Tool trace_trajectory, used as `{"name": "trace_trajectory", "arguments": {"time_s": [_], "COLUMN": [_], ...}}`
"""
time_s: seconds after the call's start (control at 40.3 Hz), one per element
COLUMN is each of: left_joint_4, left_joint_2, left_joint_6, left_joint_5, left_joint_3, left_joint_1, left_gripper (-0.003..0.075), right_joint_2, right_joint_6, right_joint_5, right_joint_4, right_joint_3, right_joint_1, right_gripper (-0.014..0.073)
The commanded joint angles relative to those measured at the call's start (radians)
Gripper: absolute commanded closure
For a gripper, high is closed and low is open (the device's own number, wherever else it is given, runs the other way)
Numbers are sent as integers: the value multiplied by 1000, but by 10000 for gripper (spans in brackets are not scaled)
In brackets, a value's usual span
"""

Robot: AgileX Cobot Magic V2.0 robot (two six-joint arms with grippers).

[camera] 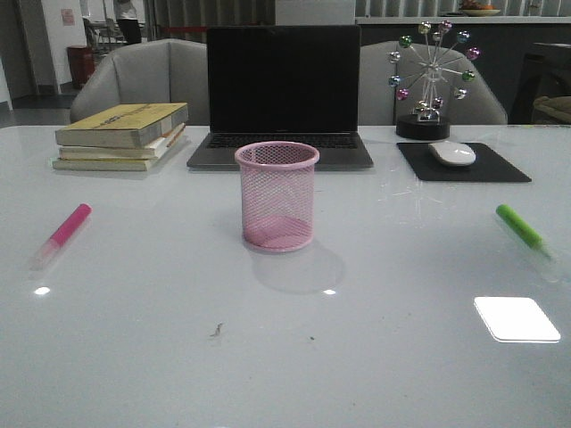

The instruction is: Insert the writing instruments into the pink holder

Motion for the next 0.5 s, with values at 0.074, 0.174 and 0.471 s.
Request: {"name": "trace_trajectory", "arguments": {"time_s": [0.074,0.174,0.471], "left_joint_4": [-9,-9,-9], "left_joint_2": [-15,-15,-15], "left_joint_6": [-4,-4,-4], "left_joint_5": [-83,-83,-83], "left_joint_3": [-37,-37,-37], "left_joint_1": [-7,-7,-7], "left_gripper": [314,315,315], "right_joint_2": [-10,-10,76], "right_joint_6": [5,5,5], "right_joint_5": [-55,-45,148], "right_joint_4": [-9,-7,-8], "right_joint_3": [-39,-39,-42], "right_joint_1": [-3,-3,-3], "right_gripper": [199,199,199]}}
